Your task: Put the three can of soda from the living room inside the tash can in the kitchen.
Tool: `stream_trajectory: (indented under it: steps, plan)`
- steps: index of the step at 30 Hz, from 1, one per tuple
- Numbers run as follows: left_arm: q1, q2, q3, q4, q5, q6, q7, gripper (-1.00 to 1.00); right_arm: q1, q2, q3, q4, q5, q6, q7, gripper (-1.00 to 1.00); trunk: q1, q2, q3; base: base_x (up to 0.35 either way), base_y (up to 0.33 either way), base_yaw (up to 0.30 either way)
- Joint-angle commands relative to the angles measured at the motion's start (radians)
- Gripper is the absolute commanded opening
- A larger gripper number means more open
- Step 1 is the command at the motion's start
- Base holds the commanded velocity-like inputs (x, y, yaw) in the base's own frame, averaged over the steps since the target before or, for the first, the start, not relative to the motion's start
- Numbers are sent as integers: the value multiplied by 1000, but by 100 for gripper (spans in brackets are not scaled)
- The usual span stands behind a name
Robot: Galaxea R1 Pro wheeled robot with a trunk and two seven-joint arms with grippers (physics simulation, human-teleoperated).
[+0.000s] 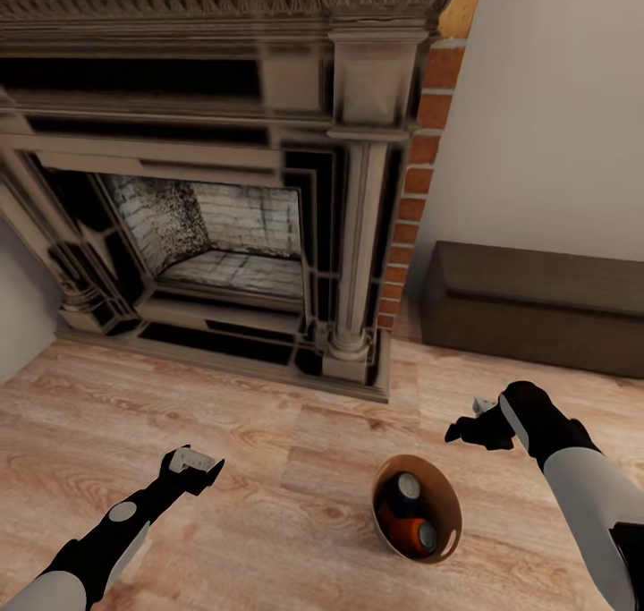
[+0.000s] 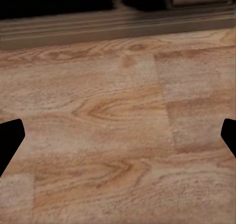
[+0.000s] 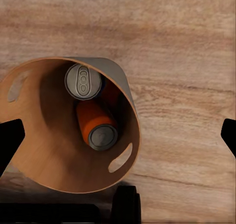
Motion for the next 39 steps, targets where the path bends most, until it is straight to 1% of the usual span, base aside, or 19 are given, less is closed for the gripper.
stream_trajectory:
  steps: [1,7,9,10,11,15,16,18,19,22,23,25,29,30,34,35,37,38,39]
  plan:
    - [0,0,0,0,0,0,0,100,4,0,0,-1,0,0,0,100,-4,7,3,0,0,0]
    - [0,0,0,0,0,-1,0,100,33,-1,10,-20,-1,0,3,100,-27,49,22,0,0,0]
    - [0,0,0,0,0,-1,0,100,49,-2,25,-33,-1,0,5,100,-35,63,28,0,0,0]
    - [0,0,0,0,0,-1,0,100,68,-4,44,-49,-1,0,6,100,-38,70,31,0,0,0]
    - [0,0,0,0,0,-1,0,100,77,-4,53,-59,-1,0,7,100,-42,77,35,0,0,0]
    - [0,0,0,0,0,-1,0,100,117,-5,82,-110,0,0,10,100,-58,105,47,0,0,0]
    - [0,0,0,0,0,-1,0,100,129,-5,89,-130,0,0,10,100,-61,112,50,0,0,0]
    - [0,0,0,0,0,-1,0,100,176,-6,111,-214,0,0,12,100,-69,126,56,0,0,0]
    - [0,0,0,0,-1,-1,0,100,216,-7,124,-281,0,0,13,100,-73,133,60,0,0,0]
    - [0,0,0,0,-2,-1,0,100,272,-8,137,-367,-1,0,14,100,-84,154,69,0,0,0]
    - [0,0,0,0,-2,-1,0,100,300,-8,143,-406,-1,0,15,100,-88,161,72,0,0,0]
    - [0,0,0,0,-3,-1,0,100,319,-9,151,-431,-1,0,15,100,-96,175,78,0,0,0]
    - [0,0,0,1,-3,-1,0,100,358,-36,186,-461,-2,0,15,100,-111,203,91,0,0,0]
    - [0,0,0,0,-3,-1,0,100,378,-51,205,-468,-2,0,16,100,-115,210,94,0,0,0]
    - [0,0,0,0,-3,-1,0,100,413,-74,231,-474,-2,0,17,100,-130,238,107,0,0,0]
    - [0,0,0,0,-3,-1,0,100,441,-97,242,-478,-2,0,27,100,-134,245,110,0,0,0]
    - [0,0,0,0,-3,-1,0,100,458,-110,245,-482,-2,0,40,100,-142,259,116,0,0,0]
    - [0,0,0,0,-3,-1,0,100,478,-123,247,-488,-2,0,55,100,-146,266,119,0,0,0]
    - [0,0,0,1,-3,-1,0,100,500,-136,248,-492,-2,-25,72,100,-150,273,122,0,0,0]
